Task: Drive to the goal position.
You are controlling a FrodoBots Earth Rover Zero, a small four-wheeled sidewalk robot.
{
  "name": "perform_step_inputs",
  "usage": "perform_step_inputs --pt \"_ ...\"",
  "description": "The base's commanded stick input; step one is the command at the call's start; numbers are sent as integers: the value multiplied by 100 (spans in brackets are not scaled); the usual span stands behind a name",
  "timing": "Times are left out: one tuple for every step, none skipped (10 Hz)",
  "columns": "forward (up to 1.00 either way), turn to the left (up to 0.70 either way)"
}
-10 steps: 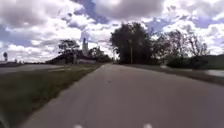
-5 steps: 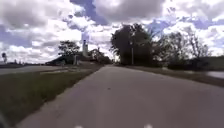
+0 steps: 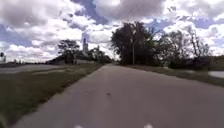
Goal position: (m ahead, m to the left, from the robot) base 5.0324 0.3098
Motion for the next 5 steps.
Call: perform_step_inputs --pt "100 0" --pt "100 0" --pt "100 0" --pt "100 0" --pt "100 0"
